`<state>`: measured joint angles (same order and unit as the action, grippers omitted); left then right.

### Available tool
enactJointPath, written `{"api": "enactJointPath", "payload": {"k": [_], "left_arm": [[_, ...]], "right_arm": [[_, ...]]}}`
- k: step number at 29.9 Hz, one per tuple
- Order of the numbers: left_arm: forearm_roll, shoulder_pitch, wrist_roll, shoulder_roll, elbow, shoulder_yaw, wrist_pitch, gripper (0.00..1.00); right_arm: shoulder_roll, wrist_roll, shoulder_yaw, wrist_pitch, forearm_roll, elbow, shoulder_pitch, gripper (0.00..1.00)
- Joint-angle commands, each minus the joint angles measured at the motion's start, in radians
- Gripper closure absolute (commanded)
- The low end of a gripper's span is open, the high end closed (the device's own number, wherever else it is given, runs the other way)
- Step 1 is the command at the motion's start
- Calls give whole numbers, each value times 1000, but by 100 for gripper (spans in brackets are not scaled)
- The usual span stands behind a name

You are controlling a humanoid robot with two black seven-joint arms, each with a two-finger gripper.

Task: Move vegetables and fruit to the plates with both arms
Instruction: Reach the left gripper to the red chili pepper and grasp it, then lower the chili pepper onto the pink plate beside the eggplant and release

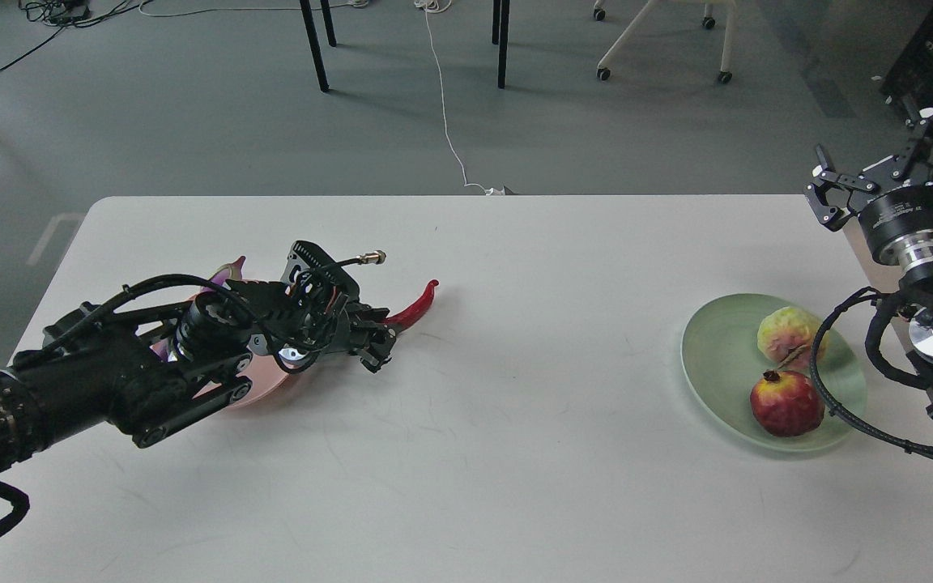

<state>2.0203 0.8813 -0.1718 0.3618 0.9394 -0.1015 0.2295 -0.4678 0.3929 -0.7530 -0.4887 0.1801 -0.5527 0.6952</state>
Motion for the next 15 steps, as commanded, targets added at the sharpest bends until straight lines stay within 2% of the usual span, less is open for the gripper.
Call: {"api": "enactJointPath", "payload": {"k": [1,3,5,8,9,15], "left_arm": [[0,-13,0,-3,1,-3,1,77],[-2,-10,-3,-4,7,-6,-2,87],[-11,-5,-9,0,16,-20,-30,91],[-61,5,-15,6,73,-59,-169,91],[-101,11,-9,18,111,-75,-186,91],[-239,44,-6,218,260,-83,-137,90]], "right_arm": [[0,0,1,0,-1,0,0,1],[0,0,0,0,-1,0,0,1],[0,0,0,0,-1,-1,1,1],[-2,0,0,0,-1,0,3,1],[-2,0,0,0,-1,0,3,1],[-2,0,0,0,-1,2,3,1]]}}
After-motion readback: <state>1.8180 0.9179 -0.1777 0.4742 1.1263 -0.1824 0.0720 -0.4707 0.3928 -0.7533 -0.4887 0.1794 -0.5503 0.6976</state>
